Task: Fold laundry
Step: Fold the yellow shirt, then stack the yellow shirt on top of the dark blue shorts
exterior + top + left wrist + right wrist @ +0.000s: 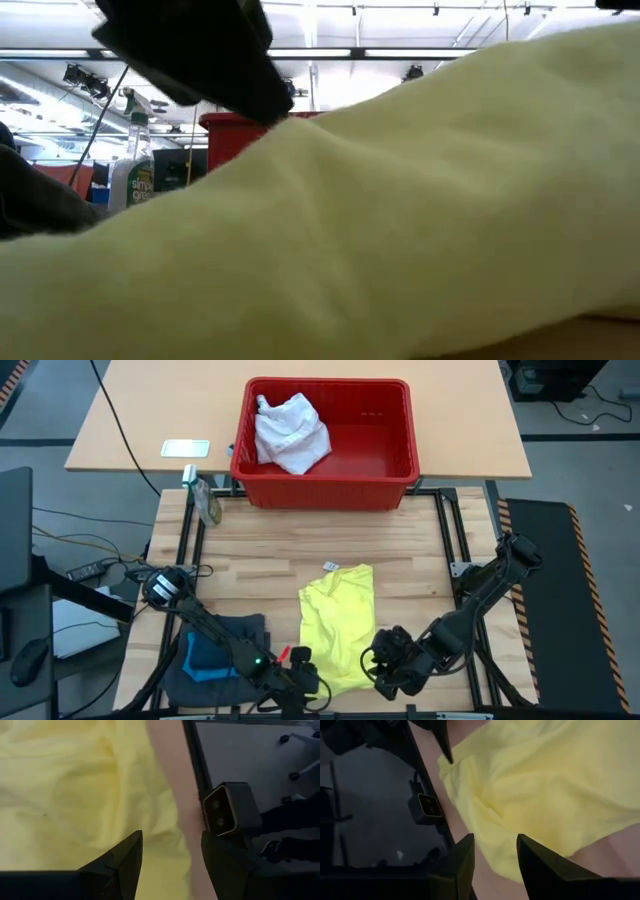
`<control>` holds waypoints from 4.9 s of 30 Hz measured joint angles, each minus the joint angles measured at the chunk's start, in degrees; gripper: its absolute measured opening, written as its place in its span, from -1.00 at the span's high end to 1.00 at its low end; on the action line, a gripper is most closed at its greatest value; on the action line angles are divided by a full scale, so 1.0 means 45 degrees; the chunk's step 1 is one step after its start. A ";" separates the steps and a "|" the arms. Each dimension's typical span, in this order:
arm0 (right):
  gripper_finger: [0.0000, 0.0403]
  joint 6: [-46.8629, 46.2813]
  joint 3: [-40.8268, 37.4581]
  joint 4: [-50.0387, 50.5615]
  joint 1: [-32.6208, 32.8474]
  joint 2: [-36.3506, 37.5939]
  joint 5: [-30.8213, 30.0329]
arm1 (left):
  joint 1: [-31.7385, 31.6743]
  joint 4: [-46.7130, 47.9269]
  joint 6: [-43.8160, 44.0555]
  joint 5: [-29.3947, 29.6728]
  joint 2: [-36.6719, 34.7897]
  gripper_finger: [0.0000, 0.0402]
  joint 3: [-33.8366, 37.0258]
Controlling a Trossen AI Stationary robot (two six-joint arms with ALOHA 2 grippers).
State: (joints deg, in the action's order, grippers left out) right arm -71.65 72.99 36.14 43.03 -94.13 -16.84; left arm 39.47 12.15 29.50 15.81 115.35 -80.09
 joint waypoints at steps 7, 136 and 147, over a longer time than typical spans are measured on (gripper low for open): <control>0.25 0.2596 0.0006 0.0258 0.0450 -0.0101 -0.0388 | 0.0258 -0.0952 -0.1321 0.0001 0.0429 -0.02 -0.0010; 0.35 0.4236 -0.7183 -1.1581 -1.1793 -0.2320 0.8175 | -1.0750 -0.6332 0.2385 -0.7346 -0.1369 0.49 0.7121; 0.79 0.1250 -0.7305 -1.2461 -1.1383 -0.0790 0.8813 | -1.0769 -0.5173 0.3682 -0.8320 -0.3426 0.88 0.7297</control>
State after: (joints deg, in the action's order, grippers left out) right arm -66.03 40.12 -19.94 -8.19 -97.68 22.81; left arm -8.99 -11.13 46.07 -21.63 99.93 -47.26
